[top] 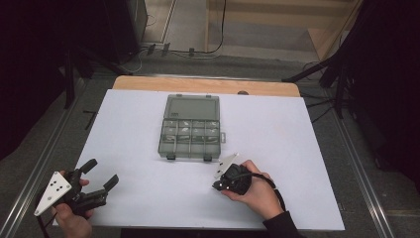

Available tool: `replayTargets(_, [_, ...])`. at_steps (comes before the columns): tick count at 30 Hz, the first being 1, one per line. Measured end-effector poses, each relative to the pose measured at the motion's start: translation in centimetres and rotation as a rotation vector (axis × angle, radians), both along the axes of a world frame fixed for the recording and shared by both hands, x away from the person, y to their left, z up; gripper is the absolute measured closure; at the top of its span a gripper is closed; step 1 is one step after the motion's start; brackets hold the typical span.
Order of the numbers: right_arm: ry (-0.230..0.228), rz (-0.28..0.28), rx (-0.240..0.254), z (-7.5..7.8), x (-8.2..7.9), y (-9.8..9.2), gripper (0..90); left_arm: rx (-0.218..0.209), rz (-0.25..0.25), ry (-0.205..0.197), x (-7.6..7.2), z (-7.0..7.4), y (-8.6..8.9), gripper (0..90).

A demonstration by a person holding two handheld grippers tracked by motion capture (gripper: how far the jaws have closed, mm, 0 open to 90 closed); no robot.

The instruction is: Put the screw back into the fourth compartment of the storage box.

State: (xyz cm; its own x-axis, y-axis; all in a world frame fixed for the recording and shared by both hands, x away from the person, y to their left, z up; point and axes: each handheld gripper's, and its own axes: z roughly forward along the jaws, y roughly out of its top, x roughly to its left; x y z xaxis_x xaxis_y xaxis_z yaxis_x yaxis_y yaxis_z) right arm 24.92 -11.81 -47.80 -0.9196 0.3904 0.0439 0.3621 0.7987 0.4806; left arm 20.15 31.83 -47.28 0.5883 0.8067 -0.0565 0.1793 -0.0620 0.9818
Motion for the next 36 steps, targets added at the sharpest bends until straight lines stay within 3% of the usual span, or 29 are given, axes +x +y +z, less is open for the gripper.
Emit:
replayTargets(10, [-0.019,-0.034,0.023,2.4,1.5,-0.4,89.7,0.005,0.000,0.002,0.0,0.0,-0.1,10.9])
replayTargets(21, [-0.044,-0.053,0.032,5.5,4.5,-0.4,89.7,-0.001,0.000,0.002,0.0,0.0,-0.1,11.0])
replayTargets(29, [-0.067,-0.080,0.012,7.3,8.1,0.4,89.6,-0.001,0.002,0.003,-0.1,0.0,-0.1,11.0])
replayTargets(36, [-0.060,-0.145,-0.020,7.0,12.0,0.6,89.6,-0.009,0.003,-0.001,0.0,0.0,0.0,10.9])
